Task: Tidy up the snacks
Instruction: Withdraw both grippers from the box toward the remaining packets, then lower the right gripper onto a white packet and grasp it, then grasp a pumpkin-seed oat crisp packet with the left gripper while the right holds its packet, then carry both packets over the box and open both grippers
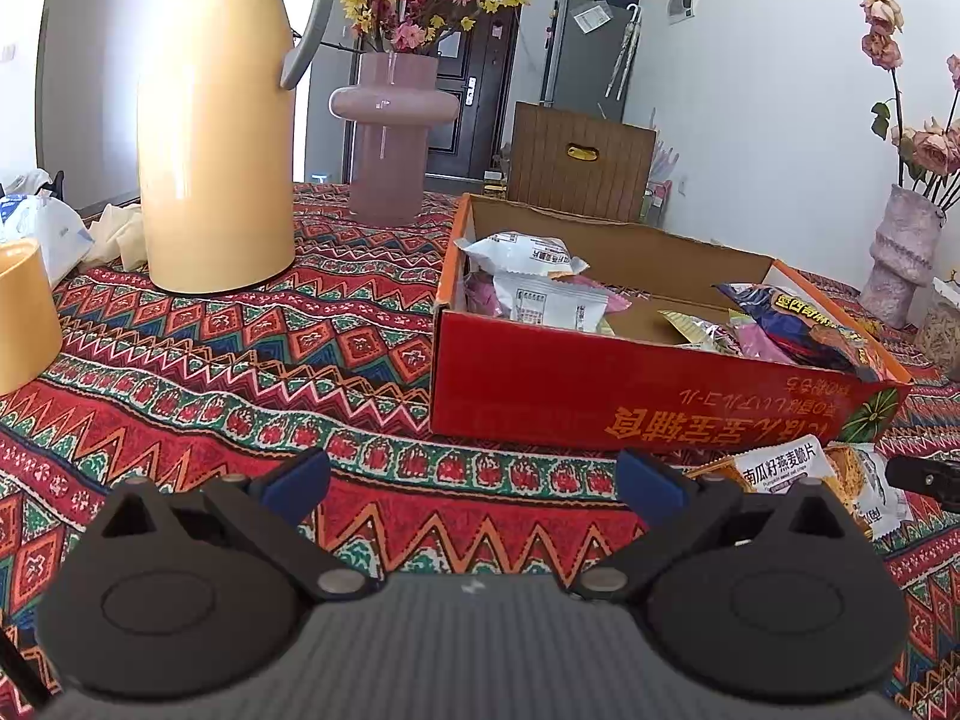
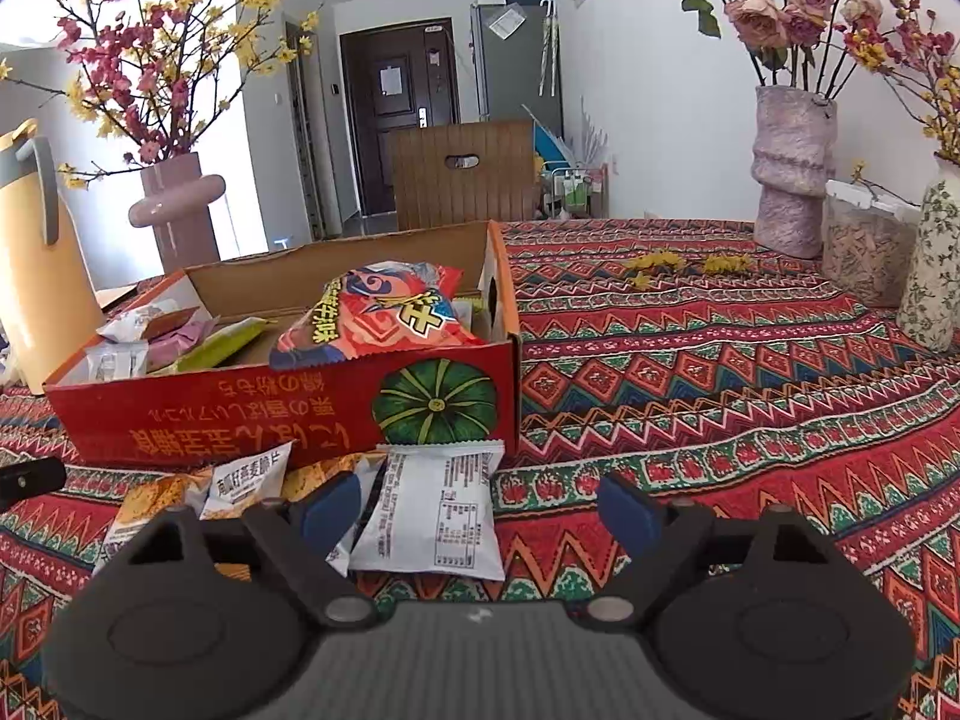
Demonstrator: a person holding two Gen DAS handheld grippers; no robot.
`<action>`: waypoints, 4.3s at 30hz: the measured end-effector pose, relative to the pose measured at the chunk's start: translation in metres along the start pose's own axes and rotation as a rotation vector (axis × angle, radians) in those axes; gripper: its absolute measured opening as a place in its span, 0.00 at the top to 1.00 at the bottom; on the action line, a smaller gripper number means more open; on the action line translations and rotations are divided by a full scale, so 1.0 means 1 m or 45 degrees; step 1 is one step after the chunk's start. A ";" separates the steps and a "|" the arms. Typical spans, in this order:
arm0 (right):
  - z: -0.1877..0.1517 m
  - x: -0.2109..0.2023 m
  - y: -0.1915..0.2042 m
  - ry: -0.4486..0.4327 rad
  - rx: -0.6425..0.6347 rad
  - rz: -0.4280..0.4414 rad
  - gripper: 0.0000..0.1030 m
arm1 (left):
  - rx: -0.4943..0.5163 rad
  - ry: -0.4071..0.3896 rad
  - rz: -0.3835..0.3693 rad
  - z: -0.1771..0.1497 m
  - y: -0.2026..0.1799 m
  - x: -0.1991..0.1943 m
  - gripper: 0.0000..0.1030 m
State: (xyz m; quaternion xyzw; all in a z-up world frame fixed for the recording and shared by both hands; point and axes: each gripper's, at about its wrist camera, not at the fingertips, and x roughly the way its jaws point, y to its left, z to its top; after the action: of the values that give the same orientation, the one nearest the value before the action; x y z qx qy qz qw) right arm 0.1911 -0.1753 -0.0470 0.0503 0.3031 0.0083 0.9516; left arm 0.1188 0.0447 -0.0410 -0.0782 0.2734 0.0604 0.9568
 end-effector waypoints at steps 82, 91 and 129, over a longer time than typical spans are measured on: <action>-0.023 -0.035 -0.015 -0.276 0.126 0.078 0.59 | 0.131 0.174 -0.118 0.029 -0.089 -0.008 0.61; 0.001 -0.049 -0.001 -0.343 0.061 0.106 0.60 | 0.124 0.051 -0.150 0.058 -0.091 -0.016 0.61; 0.077 0.057 0.078 -0.294 -0.148 0.167 0.59 | 0.004 -0.152 0.017 0.095 -0.053 0.069 0.61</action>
State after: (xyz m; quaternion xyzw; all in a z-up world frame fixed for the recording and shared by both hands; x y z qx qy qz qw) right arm 0.2831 -0.1020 -0.0096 0.0156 0.1867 0.0823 0.9788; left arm 0.2344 0.0153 0.0082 -0.0713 0.2165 0.0708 0.9711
